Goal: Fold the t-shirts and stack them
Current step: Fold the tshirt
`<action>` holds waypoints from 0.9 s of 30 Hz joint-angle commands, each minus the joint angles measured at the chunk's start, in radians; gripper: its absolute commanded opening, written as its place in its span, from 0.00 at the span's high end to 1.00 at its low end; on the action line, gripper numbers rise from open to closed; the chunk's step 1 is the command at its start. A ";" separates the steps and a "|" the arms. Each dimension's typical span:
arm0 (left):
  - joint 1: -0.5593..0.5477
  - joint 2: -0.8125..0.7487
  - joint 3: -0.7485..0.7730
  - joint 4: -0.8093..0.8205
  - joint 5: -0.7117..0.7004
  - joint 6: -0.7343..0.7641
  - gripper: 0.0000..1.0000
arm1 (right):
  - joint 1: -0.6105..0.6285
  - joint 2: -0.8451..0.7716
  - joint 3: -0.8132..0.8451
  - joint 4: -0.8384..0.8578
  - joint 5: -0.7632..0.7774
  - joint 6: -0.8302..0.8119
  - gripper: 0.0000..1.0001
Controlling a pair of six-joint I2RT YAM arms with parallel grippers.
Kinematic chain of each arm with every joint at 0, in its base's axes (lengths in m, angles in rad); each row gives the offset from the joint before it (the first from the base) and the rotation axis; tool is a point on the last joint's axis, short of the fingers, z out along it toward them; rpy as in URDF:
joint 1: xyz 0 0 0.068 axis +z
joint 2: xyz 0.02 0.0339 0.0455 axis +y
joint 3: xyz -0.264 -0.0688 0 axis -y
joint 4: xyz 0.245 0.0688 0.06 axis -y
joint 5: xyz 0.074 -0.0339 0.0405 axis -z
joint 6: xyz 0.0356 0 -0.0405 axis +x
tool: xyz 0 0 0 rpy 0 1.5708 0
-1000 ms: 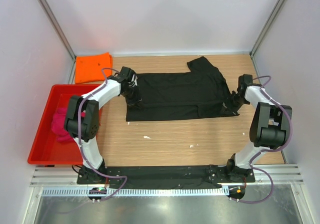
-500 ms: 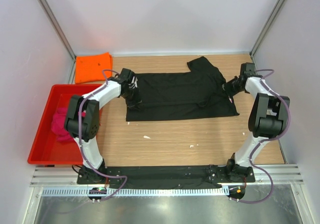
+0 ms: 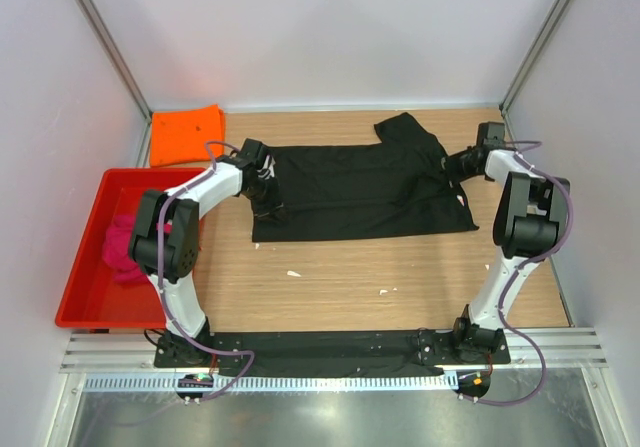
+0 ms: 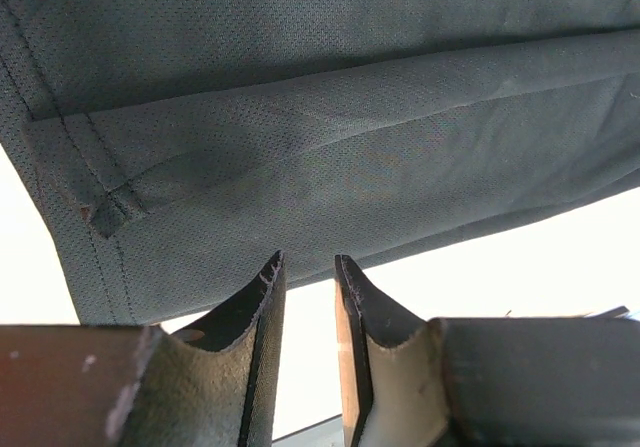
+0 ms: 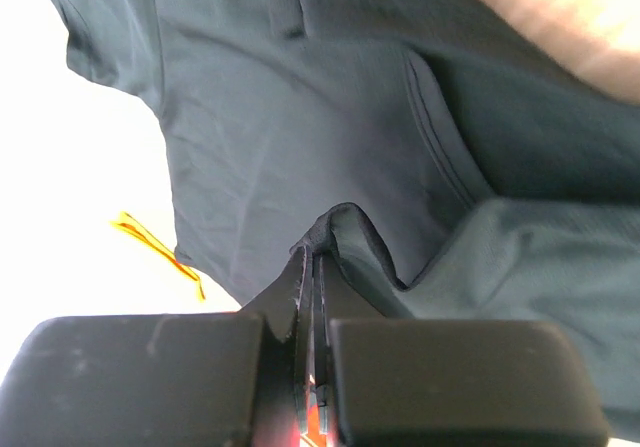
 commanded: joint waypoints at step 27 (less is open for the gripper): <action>0.009 0.103 0.104 -0.029 -0.045 0.045 0.71 | 0.079 -0.177 0.221 -0.351 0.193 -0.459 0.58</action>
